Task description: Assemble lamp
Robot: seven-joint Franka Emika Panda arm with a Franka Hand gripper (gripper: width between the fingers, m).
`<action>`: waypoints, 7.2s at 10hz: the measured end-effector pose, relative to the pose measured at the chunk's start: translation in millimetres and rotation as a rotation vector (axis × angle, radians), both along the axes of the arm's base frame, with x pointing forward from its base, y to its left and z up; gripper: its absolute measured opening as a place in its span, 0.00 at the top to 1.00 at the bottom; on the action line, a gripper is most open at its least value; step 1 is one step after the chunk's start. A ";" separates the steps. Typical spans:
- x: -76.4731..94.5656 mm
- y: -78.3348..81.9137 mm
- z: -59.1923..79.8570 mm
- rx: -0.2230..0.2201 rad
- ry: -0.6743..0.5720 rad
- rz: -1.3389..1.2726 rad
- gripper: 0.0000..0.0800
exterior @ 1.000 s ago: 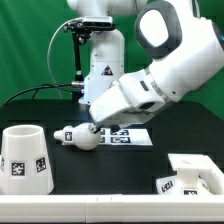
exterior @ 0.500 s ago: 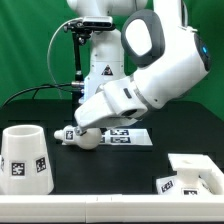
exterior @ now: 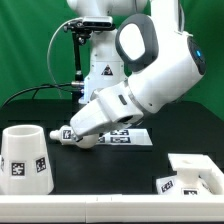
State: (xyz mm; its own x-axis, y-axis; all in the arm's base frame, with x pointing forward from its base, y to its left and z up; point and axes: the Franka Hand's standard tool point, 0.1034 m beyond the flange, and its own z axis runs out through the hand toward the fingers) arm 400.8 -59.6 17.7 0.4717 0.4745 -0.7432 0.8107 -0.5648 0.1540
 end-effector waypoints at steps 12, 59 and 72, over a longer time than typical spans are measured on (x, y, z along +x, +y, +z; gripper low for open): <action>73.7 67.9 84.2 0.324 -0.174 -0.026 0.29; 212.5 154.2 118.0 0.893 -1.061 -0.486 0.29; 209.6 161.7 116.4 0.804 -0.943 -0.777 0.13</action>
Offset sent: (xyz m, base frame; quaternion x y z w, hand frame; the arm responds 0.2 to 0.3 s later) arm 0.0000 0.0000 0.0000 0.0000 0.0000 0.0000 1.0000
